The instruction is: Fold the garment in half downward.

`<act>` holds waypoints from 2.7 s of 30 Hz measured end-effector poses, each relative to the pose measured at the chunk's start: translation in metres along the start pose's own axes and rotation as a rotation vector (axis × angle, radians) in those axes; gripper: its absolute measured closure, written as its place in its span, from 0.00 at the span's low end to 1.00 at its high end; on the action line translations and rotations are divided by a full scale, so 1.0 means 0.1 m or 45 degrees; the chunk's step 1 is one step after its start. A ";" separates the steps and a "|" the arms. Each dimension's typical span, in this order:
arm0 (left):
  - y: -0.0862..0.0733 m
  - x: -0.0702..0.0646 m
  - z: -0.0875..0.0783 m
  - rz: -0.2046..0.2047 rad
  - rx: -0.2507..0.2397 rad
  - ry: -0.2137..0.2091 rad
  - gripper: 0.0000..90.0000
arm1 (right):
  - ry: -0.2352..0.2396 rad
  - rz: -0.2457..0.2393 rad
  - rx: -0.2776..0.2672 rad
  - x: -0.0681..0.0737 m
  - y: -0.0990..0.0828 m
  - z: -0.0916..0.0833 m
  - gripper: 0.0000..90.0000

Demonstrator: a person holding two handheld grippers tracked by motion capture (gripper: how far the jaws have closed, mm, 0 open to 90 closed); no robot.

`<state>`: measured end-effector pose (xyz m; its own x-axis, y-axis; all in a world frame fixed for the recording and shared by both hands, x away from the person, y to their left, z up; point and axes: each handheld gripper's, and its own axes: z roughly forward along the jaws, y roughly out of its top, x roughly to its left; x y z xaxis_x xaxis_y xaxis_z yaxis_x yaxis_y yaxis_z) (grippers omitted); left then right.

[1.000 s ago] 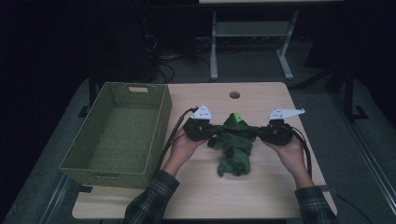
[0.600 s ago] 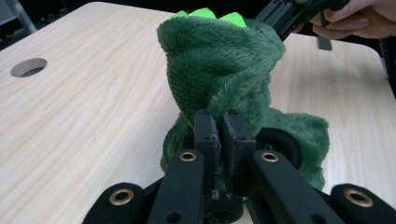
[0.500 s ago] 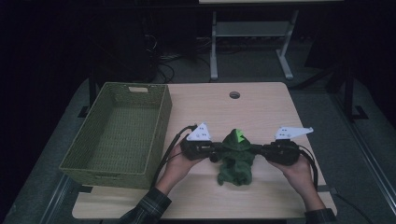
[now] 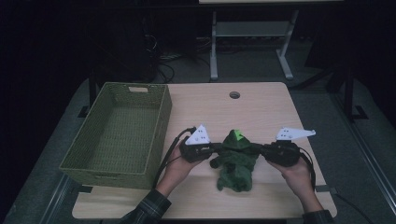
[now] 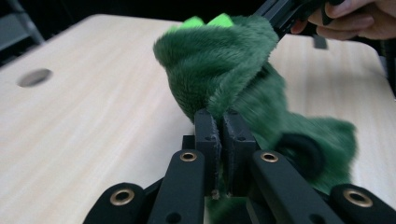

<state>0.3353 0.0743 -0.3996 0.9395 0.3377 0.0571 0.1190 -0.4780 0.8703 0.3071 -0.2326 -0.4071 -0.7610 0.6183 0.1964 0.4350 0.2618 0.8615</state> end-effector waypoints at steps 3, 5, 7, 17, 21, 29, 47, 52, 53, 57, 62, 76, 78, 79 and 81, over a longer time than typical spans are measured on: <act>0.12 0.12 -0.01 -0.015 -0.015 0.033 0.95 | -0.031 0.006 -0.011 -0.08 0.14 0.04 0.97; 0.18 0.19 -0.02 -0.020 -0.029 0.055 0.95 | -0.043 0.007 -0.014 -0.14 0.25 0.08 0.97; 0.25 0.26 -0.03 -0.036 -0.047 0.076 0.95 | -0.056 0.002 -0.014 -0.18 0.32 0.11 0.97; 0.45 0.45 -0.13 -0.012 -0.087 0.124 0.95 | -0.095 -0.020 -0.061 -0.29 0.65 0.15 0.97; 0.35 0.30 -0.14 0.002 -0.082 0.086 0.94 | -0.068 -0.047 -0.051 -0.18 0.55 0.12 0.97; 0.06 -0.06 -0.16 0.066 -0.068 0.011 0.93 | 0.008 -0.046 -0.031 0.08 0.14 0.01 0.96; -0.58 -0.38 0.04 0.051 0.122 -0.141 0.96 | 0.083 -0.050 0.159 0.29 -0.50 0.09 0.97; -0.63 -0.41 0.11 0.053 0.162 -0.165 0.96 | 0.105 -0.047 0.229 0.31 -0.54 0.16 0.98; -0.64 -0.41 0.13 0.054 0.168 -0.169 0.96 | 0.111 -0.038 0.234 0.31 -0.54 0.16 0.98; -0.67 -0.42 0.17 0.044 0.199 -0.197 0.97 | 0.116 -0.018 0.300 0.28 -0.58 0.20 0.98; -0.69 -0.45 0.17 0.057 0.269 -0.231 0.98 | 0.119 -0.018 0.360 0.28 -0.60 0.22 0.98; -0.60 -0.38 0.14 0.003 0.251 -0.183 0.94 | 0.088 -0.049 0.315 0.29 -0.58 0.19 0.83; -0.57 -0.39 0.12 0.011 0.226 -0.180 0.91 | 0.101 -0.029 0.268 0.28 -0.56 0.15 0.78; -0.56 -0.39 0.10 0.010 0.223 -0.182 0.89 | 0.103 -0.021 0.253 0.27 -0.55 0.12 0.76; -0.53 -0.39 0.08 0.014 0.214 -0.178 0.83 | 0.096 -0.017 0.229 0.28 -0.52 0.07 0.72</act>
<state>0.2953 0.0802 -0.4514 0.9750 0.2216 -0.0129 0.1497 -0.6137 0.7752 0.2665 -0.2232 -0.4497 -0.7980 0.5587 0.2260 0.4987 0.4016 0.7681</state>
